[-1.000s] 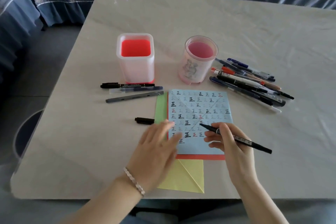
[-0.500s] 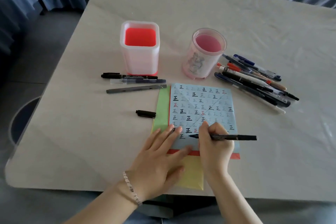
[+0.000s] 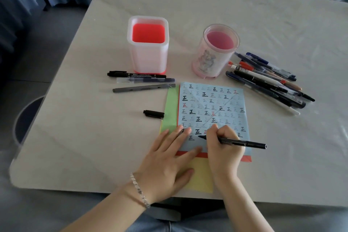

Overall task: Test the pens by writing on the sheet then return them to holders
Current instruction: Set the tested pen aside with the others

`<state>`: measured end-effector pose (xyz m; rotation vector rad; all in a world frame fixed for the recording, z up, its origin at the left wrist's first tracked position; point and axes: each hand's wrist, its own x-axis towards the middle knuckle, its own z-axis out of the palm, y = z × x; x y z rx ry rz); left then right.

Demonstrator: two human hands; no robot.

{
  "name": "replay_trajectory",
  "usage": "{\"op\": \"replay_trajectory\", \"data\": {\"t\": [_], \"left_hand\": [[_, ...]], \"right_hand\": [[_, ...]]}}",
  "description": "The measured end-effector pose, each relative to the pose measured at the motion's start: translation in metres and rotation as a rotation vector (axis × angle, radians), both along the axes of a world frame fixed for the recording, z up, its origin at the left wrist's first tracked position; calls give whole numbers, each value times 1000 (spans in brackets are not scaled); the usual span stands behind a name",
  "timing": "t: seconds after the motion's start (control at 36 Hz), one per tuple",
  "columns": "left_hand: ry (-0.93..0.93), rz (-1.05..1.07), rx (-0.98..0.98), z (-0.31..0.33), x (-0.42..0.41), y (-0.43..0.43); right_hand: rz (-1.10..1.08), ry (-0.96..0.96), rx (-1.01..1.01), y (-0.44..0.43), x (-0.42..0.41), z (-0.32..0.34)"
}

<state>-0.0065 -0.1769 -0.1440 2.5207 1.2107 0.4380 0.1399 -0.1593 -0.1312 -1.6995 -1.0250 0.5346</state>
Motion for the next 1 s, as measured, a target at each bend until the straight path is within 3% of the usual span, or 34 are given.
{"op": "replay_trajectory", "data": {"t": [0.42, 1.0], "left_hand": [[13, 3, -12, 0, 0, 0], [31, 2, -20, -1, 0, 1]], "right_hand": [[-35, -95, 6, 2, 0, -2], [-26, -48, 21, 1, 1, -6]]}}
